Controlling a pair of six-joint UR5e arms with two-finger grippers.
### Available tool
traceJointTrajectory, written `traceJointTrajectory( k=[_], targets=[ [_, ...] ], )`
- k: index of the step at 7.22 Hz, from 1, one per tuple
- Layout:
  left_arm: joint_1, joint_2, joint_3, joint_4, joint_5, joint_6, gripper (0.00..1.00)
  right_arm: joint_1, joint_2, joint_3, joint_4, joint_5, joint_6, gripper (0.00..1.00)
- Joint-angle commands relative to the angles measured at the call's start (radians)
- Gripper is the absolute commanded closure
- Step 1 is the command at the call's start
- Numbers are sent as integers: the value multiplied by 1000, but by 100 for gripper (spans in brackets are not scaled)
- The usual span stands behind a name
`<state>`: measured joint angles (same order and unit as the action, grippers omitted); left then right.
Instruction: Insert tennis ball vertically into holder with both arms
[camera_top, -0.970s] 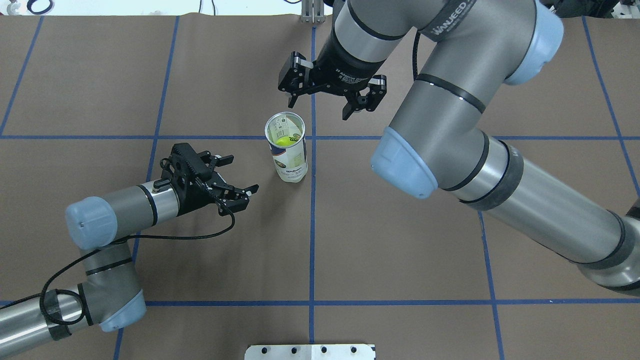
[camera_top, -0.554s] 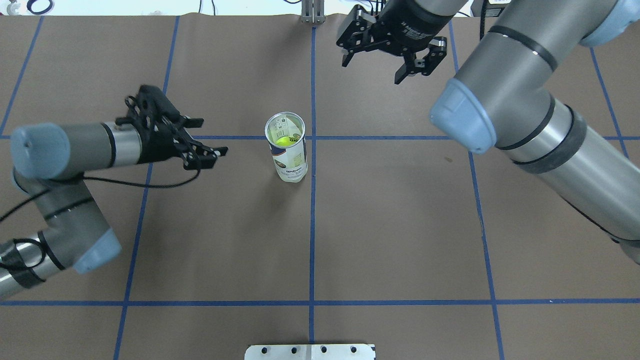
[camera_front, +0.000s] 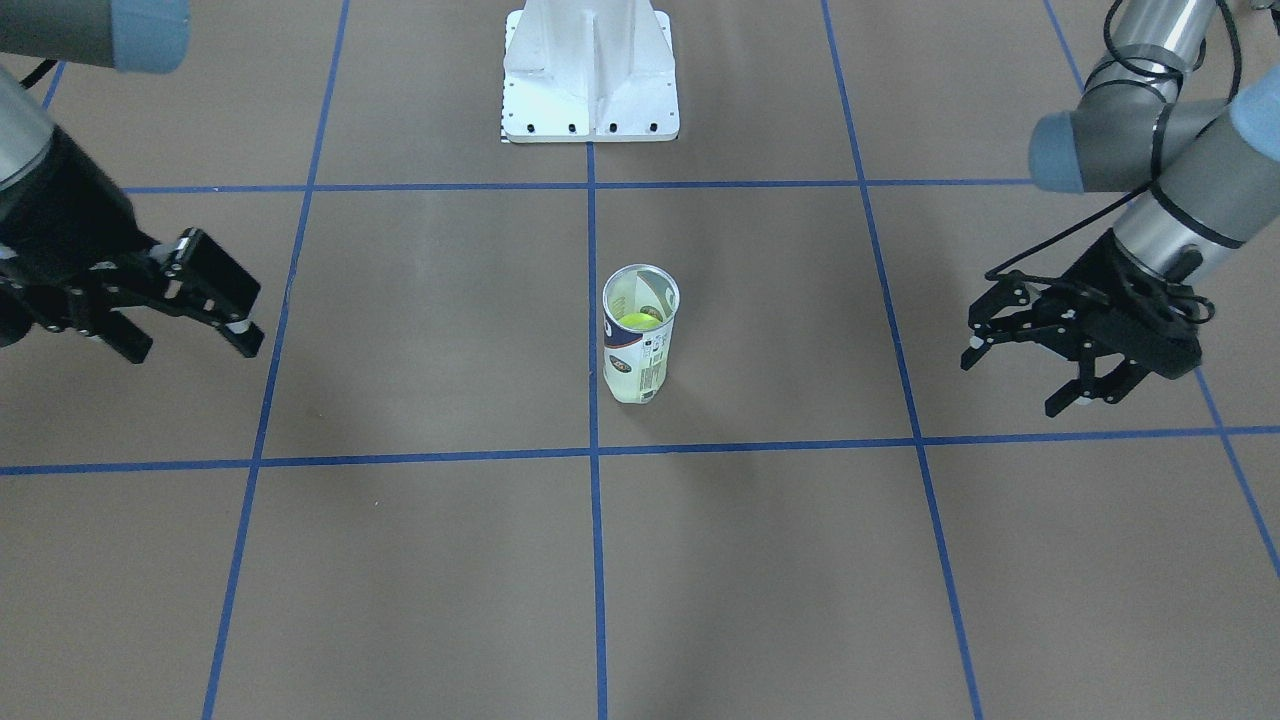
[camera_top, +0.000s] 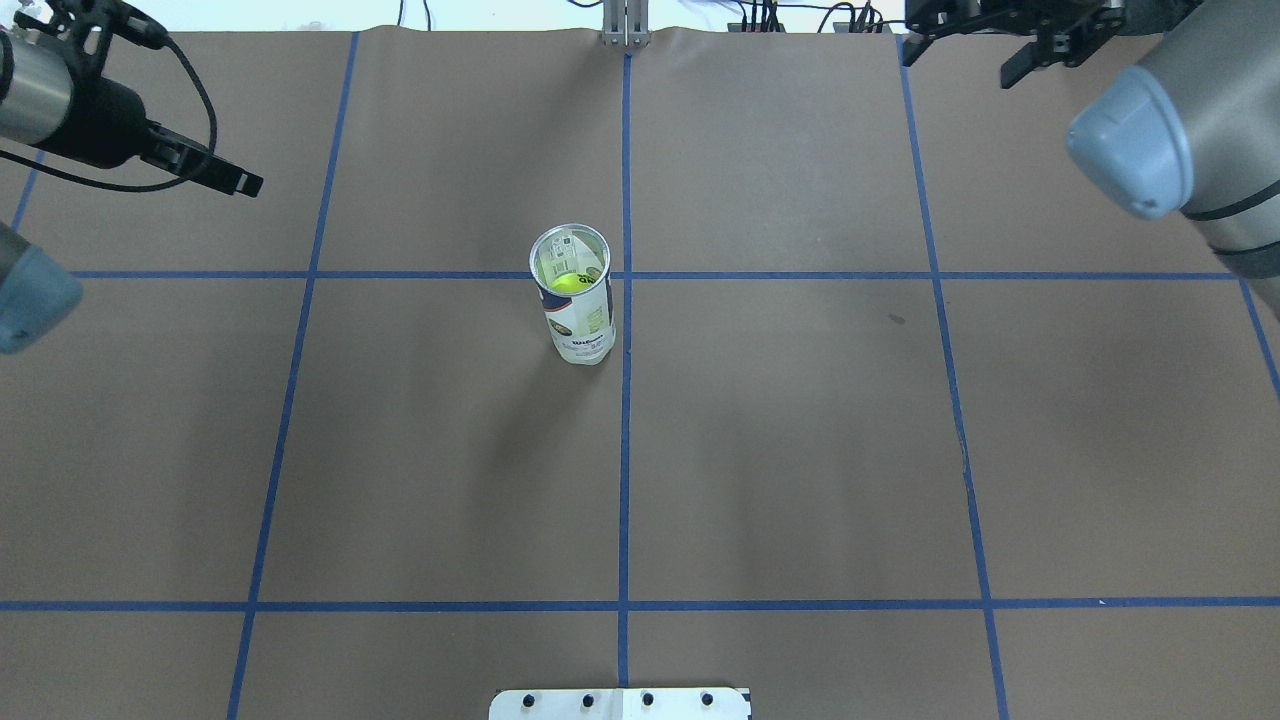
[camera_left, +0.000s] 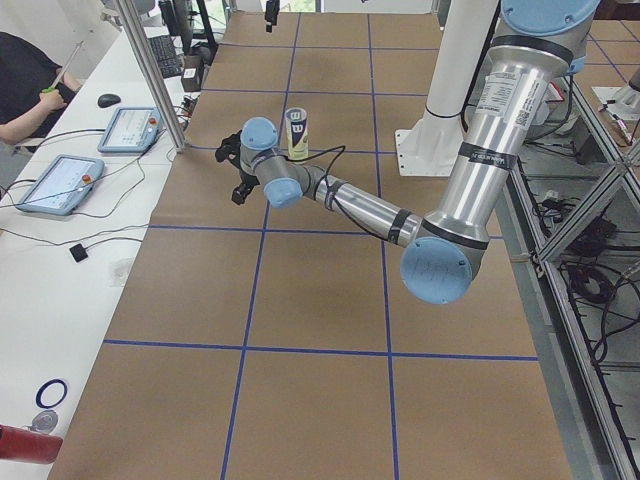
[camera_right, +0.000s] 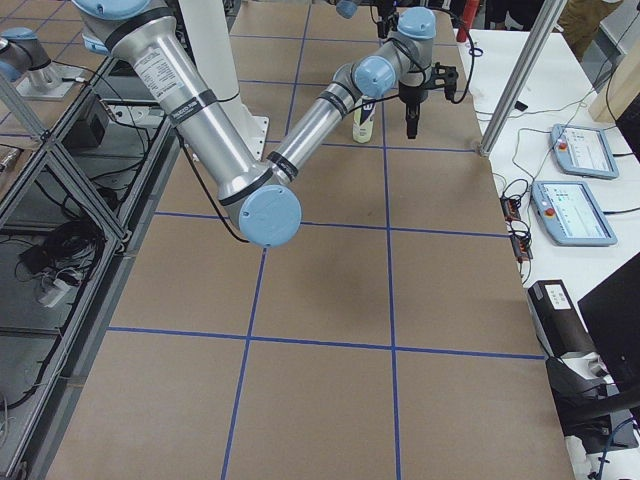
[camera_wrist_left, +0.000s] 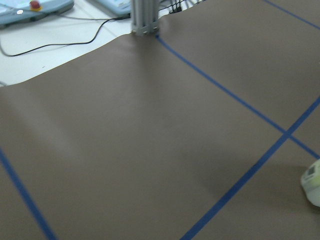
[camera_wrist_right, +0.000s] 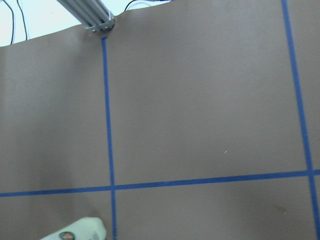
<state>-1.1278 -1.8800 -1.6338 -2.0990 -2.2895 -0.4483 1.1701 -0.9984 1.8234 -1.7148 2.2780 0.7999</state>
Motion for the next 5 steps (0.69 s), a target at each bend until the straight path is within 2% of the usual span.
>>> traceJointTrajectory(
  k=[1, 2, 3, 4, 5],
  targets=[
    [-139, 13, 20, 192, -45, 62, 0, 124, -112, -54, -2, 6, -283, 1],
    [-192, 62, 22, 192, -45, 68, 0, 163, -126, -100, -2, 11, -391, 1],
    [-210, 88, 25, 197, -29, 195, 0, 193, -132, -148, -6, 64, -489, 1],
    [-258, 129, 49, 241, -15, 362, 0, 197, -158, -153, -3, 58, -507, 1],
    [-270, 177, 110, 244, 2, 385, 0, 213, -184, -153, -3, 60, -533, 1]
  ],
)
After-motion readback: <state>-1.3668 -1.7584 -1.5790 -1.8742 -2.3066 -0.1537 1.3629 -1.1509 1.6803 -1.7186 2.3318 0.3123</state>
